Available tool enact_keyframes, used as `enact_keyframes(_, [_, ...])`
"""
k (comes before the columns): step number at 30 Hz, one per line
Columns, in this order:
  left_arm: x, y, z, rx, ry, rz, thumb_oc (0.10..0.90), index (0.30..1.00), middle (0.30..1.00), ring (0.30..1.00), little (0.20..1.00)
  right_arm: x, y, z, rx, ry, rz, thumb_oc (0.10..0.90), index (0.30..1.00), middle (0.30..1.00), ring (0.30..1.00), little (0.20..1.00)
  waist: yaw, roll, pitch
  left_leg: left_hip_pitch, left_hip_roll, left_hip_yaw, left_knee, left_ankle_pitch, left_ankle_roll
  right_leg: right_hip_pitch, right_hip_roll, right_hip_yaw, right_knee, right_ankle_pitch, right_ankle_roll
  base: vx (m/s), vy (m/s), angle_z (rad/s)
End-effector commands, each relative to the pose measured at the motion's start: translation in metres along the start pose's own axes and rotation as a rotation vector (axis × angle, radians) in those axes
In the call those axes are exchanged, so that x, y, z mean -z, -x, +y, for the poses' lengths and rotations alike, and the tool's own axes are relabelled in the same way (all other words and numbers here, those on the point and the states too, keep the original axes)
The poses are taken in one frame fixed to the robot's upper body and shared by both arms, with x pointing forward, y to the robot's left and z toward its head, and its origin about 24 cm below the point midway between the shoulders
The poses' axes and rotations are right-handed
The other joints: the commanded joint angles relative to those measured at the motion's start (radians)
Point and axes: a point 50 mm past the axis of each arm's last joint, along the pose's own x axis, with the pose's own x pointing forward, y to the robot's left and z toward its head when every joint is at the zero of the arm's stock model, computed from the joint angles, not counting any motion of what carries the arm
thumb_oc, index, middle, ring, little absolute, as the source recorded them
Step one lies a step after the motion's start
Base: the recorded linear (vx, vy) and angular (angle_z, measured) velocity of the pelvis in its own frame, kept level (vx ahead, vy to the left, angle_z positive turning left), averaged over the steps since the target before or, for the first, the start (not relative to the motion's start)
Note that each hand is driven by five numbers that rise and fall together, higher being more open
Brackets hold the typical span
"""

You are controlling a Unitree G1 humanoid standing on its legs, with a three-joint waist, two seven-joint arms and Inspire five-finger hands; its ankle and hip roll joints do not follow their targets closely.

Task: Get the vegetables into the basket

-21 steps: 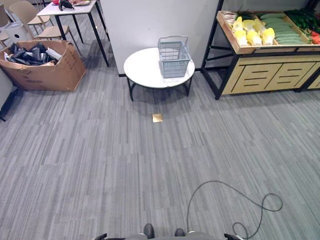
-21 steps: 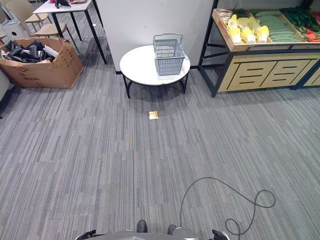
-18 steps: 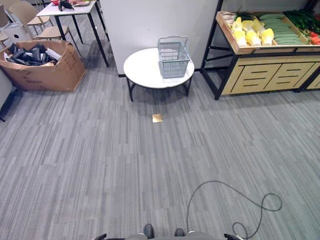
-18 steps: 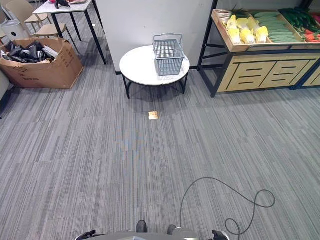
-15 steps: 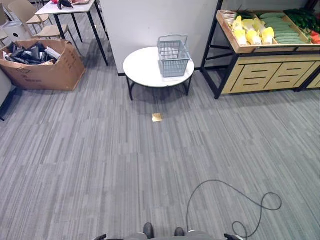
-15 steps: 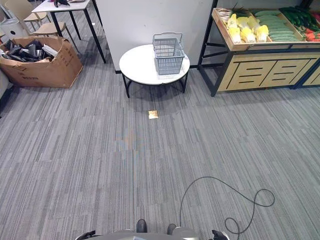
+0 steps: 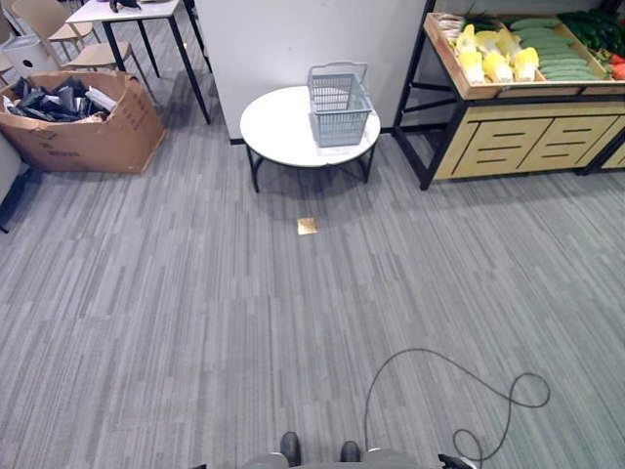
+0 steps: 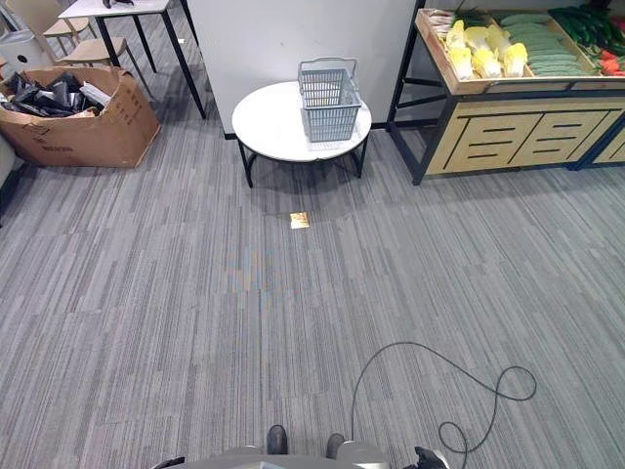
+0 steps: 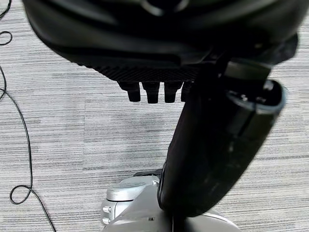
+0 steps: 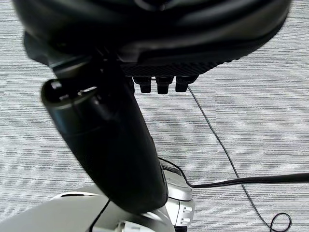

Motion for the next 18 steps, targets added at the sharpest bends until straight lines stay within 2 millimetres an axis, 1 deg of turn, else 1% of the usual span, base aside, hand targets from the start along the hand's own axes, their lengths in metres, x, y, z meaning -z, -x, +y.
enact_keyframes(1, [-0.002, 0.000, 0.001, -0.027, -0.058, -0.001, 0.900, 1.000, 1.000, 1.000, 1.000, -0.010, -0.001, -0.019, 0.069, 0.039, -0.025, 0.900, 1.000, 1.000, 1.000, 1.000, -0.001, -0.023, 0.009, -0.002, 0.111, -0.013, 0.054, -0.066, -0.068, -0.044, -0.132, 0.050, -0.075, 0.069, 0.120, 0.00, 0.000, 0.00])
enact_keyframes(3, [-0.004, 0.000, 0.002, -0.032, -0.058, -0.006, 0.900, 1.000, 1.000, 1.000, 1.000, -0.011, -0.001, -0.021, 0.079, 0.028, -0.029, 0.900, 1.000, 1.000, 1.000, 1.000, -0.002, -0.024, 0.012, -0.011, 0.112, -0.014, 0.064, -0.069, -0.068, -0.051, -0.131, 0.051, -0.070, 0.067, 0.119, 0.00, 0.000, 0.00])
enact_keyframes(6, [-0.009, -0.001, 0.004, -0.043, -0.043, -0.019, 0.900, 1.000, 1.000, 1.000, 1.000, -0.021, -0.002, -0.028, 0.103, 0.024, -0.063, 0.900, 1.000, 1.000, 1.000, 1.000, -0.003, -0.024, 0.026, -0.034, 0.116, -0.015, 0.078, -0.068, -0.069, -0.075, -0.129, 0.052, -0.050, 0.061, 0.116, 0.00, 0.000, 0.00])
enact_keyframes(7, [-0.009, -0.001, 0.004, -0.043, -0.042, -0.019, 0.900, 1.000, 1.000, 1.000, 1.000, -0.021, -0.002, -0.028, 0.103, 0.024, -0.063, 0.900, 1.000, 1.000, 1.000, 1.000, -0.003, -0.024, 0.025, -0.035, 0.116, -0.015, 0.078, -0.069, -0.069, -0.076, -0.129, 0.052, -0.050, 0.061, 0.116, 0.00, 0.000, 0.00])
enact_keyframes(8, [-0.012, -0.001, 0.006, -0.050, -0.038, -0.028, 0.900, 1.000, 1.000, 1.000, 1.000, -0.026, -0.001, -0.030, 0.109, 0.025, -0.081, 0.900, 1.000, 1.000, 1.000, 1.000, -0.003, -0.025, 0.036, -0.052, 0.118, -0.018, 0.085, -0.067, -0.069, -0.096, -0.127, 0.053, -0.035, 0.058, 0.114, 0.00, 0.000, 0.00])
enact_keyframes(10, [-0.016, -0.001, 0.006, -0.052, -0.038, -0.039, 0.900, 1.000, 1.000, 1.000, 1.000, -0.030, -0.001, -0.034, 0.120, 0.022, -0.092, 0.900, 1.000, 1.000, 1.000, 1.000, -0.005, -0.023, 0.047, -0.067, 0.120, -0.018, 0.092, -0.065, -0.070, -0.115, -0.127, 0.054, -0.021, 0.056, 0.112, 0.01, -0.021, -0.01])
enact_keyframes(12, [-0.021, -0.001, 0.006, -0.052, -0.039, -0.055, 0.900, 1.000, 1.000, 1.000, 1.000, -0.034, -0.001, -0.039, 0.138, 0.027, -0.102, 0.900, 1.000, 1.000, 1.000, 1.000, -0.008, -0.017, 0.061, -0.097, 0.126, -0.019, 0.113, -0.065, -0.074, -0.149, -0.121, 0.052, 0.007, 0.044, 0.105, 0.05, -0.096, -0.01])
enact_keyframes(14, [-0.029, -0.001, 0.005, -0.049, -0.016, -0.083, 0.900, 1.000, 1.000, 1.000, 1.000, -0.043, -0.001, -0.046, 0.157, 0.038, -0.130, 0.900, 1.000, 1.000, 1.000, 1.000, -0.012, -0.009, 0.075, -0.135, 0.136, -0.024, 0.165, -0.075, -0.085, -0.187, -0.105, 0.059, 0.051, 0.018, 0.090, 0.06, -0.161, -0.01])
enact_keyframes(15, [-0.029, -0.001, 0.005, -0.049, -0.016, -0.083, 0.900, 1.000, 1.000, 1.000, 1.000, -0.043, -0.001, -0.046, 0.157, 0.038, -0.130, 0.900, 1.000, 1.000, 1.000, 1.000, -0.012, -0.008, 0.075, -0.137, 0.137, -0.024, 0.166, -0.075, -0.085, -0.188, -0.105, 0.058, 0.052, 0.018, 0.090, 0.04, -0.123, 0.02])
enact_keyframes(18, [-0.036, -0.001, 0.001, -0.032, -0.014, -0.104, 0.900, 1.000, 1.000, 1.000, 1.000, -0.048, 0.000, -0.048, 0.161, 0.025, -0.145, 0.900, 1.000, 1.000, 1.000, 1.000, -0.016, -0.007, 0.093, -0.167, 0.139, -0.027, 0.239, -0.076, -0.101, -0.193, -0.087, 0.061, 0.068, 0.001, 0.068, 0.04, -0.133, 0.04])
